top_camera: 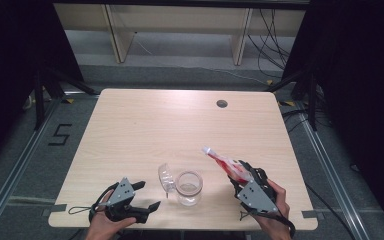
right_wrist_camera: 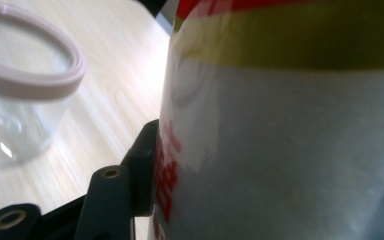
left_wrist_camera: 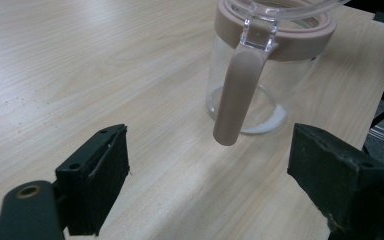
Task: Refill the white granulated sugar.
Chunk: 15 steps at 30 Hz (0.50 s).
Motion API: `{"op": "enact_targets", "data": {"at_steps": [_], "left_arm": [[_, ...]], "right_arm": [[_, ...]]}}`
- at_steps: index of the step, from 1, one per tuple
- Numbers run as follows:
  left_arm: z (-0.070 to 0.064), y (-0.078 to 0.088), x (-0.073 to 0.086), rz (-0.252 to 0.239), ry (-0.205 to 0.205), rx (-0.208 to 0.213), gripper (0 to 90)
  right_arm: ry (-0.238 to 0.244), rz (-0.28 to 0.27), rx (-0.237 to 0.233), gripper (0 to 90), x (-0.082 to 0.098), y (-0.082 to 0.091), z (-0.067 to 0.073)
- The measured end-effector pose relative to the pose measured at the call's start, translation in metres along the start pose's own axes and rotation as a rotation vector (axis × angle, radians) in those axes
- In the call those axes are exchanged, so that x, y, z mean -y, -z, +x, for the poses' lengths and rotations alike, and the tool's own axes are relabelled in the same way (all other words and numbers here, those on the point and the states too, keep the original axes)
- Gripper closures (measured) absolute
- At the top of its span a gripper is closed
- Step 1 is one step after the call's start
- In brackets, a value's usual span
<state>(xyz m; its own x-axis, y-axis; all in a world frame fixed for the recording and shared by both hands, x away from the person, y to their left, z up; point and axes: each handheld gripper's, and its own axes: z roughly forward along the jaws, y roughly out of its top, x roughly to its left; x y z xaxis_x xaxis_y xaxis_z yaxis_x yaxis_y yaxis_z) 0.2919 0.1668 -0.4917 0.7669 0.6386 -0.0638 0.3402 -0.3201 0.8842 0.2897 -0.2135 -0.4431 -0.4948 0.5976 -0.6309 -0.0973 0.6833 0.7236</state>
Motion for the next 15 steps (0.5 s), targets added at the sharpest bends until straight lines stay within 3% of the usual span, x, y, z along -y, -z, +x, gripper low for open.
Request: {"op": "enact_targets", "data": {"at_steps": [2, 3, 4, 5, 8, 9, 10, 12, 15], "left_arm": [[0.000, 0.000, 0.000, 0.000, -0.001, -0.001, 16.1], [-0.001, 0.000, 0.001, 0.002, 0.025, -0.005, 16.1], [-0.001, 0.000, 0.001, 0.002, 0.024, -0.005, 16.1], [0.001, 0.000, 0.000, 0.003, -0.001, -0.003, 16.1], [0.001, 0.000, 0.000, 0.000, -0.006, -0.006, 16.1], [0.001, 0.001, 0.000, 0.000, -0.005, -0.006, 16.1], [-0.001, 0.001, 0.000, 0.000, 0.022, -0.012, 16.1], [-0.001, 0.000, 0.001, 0.004, 0.021, -0.007, 16.1], [0.000, 0.000, 0.001, 0.010, 0.013, -0.014, 16.1]], "right_arm": [[0.049, 0.021, 0.000, 48.5, -0.001, 0.001, 0.003], [0.071, 0.030, 0.003, 48.6, -0.002, 0.002, 0.004], [0.069, 0.045, 0.001, 48.5, -0.003, 0.003, 0.007], [0.076, 0.055, -0.011, 48.6, -0.006, 0.004, 0.008], [0.107, 0.073, -0.024, 48.6, -0.009, 0.008, 0.015], [0.151, 0.078, -0.027, 48.6, -0.010, 0.009, 0.016], [0.156, 0.088, -0.022, 48.6, -0.011, 0.010, 0.019], [0.219, 0.090, -0.016, 48.7, -0.013, 0.011, 0.020], [0.265, 0.135, -0.002, 48.7, -0.016, 0.013, 0.026]]}}
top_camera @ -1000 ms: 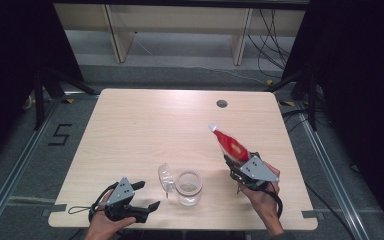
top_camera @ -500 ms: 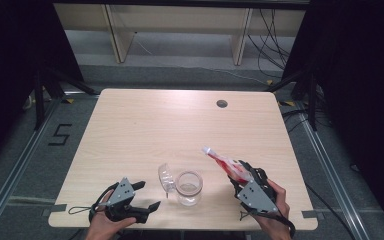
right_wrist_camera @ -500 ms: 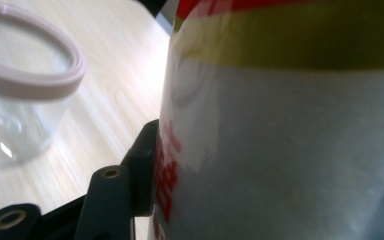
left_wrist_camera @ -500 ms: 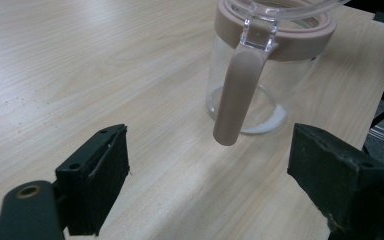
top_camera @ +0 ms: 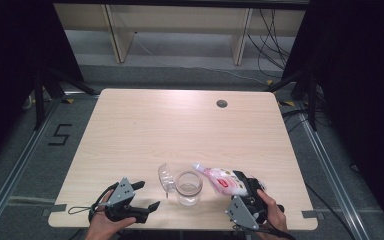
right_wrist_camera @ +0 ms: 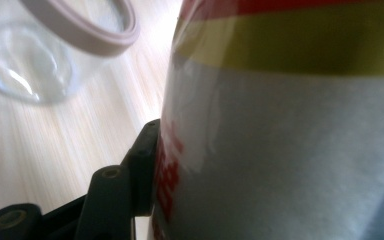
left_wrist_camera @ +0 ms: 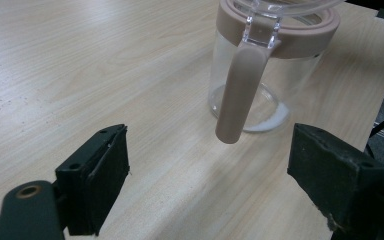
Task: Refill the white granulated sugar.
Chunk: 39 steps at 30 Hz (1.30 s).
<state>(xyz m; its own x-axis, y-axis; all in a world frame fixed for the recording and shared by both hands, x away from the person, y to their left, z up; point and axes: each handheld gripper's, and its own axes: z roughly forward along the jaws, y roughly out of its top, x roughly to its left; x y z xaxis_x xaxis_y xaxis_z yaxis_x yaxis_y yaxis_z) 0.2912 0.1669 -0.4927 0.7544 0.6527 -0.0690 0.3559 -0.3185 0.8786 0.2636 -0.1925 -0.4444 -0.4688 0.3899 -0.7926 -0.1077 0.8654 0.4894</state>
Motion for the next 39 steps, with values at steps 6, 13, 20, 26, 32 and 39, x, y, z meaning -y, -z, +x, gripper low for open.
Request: {"op": "enact_targets", "data": {"at_steps": [6, 13, 20, 26, 32, 39], "left_arm": [[0.001, -0.001, 0.001, -0.004, 0.011, -0.002, 16.1], [0.002, 0.000, 0.001, -0.003, 0.009, -0.002, 16.1], [0.003, 0.000, 0.000, 0.000, -0.026, 0.003, 16.1], [0.003, -0.001, 0.001, 0.003, -0.024, 0.003, 16.1], [0.002, -0.001, 0.001, 0.008, -0.018, -0.006, 16.1], [0.005, -0.001, 0.002, 0.011, -0.017, -0.009, 16.1]], "right_arm": [[0.214, 0.015, 0.041, 48.8, -0.009, 0.002, 0.001], [0.231, 0.043, 0.037, 48.9, -0.009, 0.001, 0.008], [0.387, 0.085, 0.058, 49.0, -0.013, 0.000, 0.011], [0.472, 0.095, 0.066, 49.1, -0.017, -0.001, 0.014], [0.599, 0.105, 0.079, 49.2, -0.021, -0.001, 0.014], [0.680, 0.086, 0.107, 49.4, -0.022, -0.004, 0.017]]}}
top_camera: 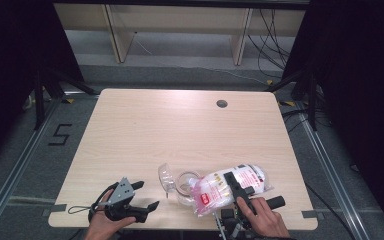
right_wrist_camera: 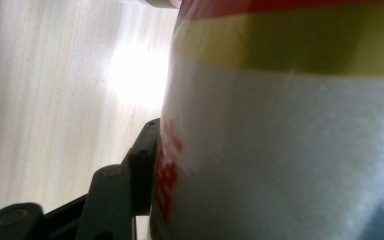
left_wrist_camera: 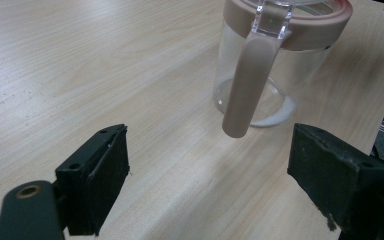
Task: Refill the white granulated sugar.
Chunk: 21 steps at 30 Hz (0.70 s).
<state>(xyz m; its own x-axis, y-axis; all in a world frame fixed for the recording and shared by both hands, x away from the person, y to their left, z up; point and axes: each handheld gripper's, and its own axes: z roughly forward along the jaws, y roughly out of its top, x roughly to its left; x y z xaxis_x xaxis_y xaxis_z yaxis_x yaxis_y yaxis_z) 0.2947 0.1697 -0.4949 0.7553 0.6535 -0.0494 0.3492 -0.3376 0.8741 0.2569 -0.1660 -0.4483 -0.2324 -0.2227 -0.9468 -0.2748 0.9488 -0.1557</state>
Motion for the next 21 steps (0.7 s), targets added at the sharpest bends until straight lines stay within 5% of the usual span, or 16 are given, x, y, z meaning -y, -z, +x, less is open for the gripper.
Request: {"op": "enact_targets", "data": {"at_steps": [2, 8, 11, 12, 17, 21], "left_arm": [[0.0002, -0.0001, 0.0000, -0.001, 0.000, -0.001, 16.1], [-0.0001, 0.0007, -0.0003, 0.004, -0.004, -0.002, 16.1], [-0.0001, 0.0007, -0.0003, 0.003, -0.004, -0.001, 16.1], [-0.0011, 0.0001, -0.0003, -0.007, 0.006, 0.003, 16.1], [0.0007, 0.0007, -0.0004, 0.001, -0.011, 0.002, 16.1], [-0.0015, 0.0002, 0.0003, -0.005, 0.023, 0.006, 16.1]], "right_arm": [[0.042, 0.007, -0.001, 49.5, -0.0009, 0.0005, -0.0021], [0.069, 0.004, 0.007, 49.7, -0.0028, -0.0012, -0.0003], [0.038, 0.016, 0.005, 49.8, -0.0031, -0.0014, 0.0033], [0.092, -0.005, 0.009, 49.9, -0.0038, -0.0032, -0.0002], [0.107, -0.007, 0.012, 50.0, -0.0037, -0.0041, -0.0018], [0.086, 0.000, 0.012, 50.1, -0.0022, -0.0036, -0.0005]]}}
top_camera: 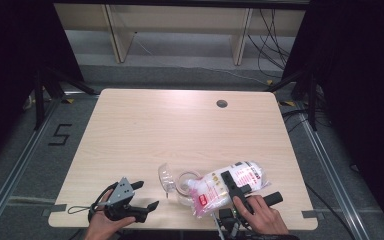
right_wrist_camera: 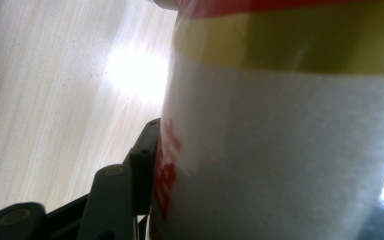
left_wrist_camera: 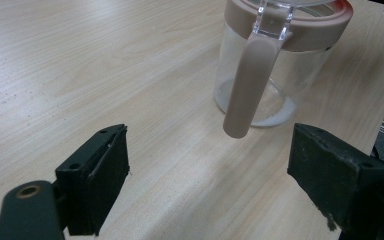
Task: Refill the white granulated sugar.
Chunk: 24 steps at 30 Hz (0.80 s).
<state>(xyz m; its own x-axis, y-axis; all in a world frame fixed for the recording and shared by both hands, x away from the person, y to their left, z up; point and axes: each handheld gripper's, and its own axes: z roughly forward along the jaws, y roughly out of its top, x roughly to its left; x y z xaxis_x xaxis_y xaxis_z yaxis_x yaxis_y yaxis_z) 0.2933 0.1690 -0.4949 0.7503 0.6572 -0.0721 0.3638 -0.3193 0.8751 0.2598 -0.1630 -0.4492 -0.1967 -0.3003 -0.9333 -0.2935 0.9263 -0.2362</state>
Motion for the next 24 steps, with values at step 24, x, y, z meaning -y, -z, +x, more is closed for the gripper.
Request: {"op": "enact_targets", "data": {"at_steps": [24], "left_arm": [[0.0024, 0.0015, -0.0005, -0.006, -0.015, -0.007, 16.1]], "right_arm": [[0.058, 0.002, 0.013, 50.6, 0.0020, -0.0021, -0.0032]]}}
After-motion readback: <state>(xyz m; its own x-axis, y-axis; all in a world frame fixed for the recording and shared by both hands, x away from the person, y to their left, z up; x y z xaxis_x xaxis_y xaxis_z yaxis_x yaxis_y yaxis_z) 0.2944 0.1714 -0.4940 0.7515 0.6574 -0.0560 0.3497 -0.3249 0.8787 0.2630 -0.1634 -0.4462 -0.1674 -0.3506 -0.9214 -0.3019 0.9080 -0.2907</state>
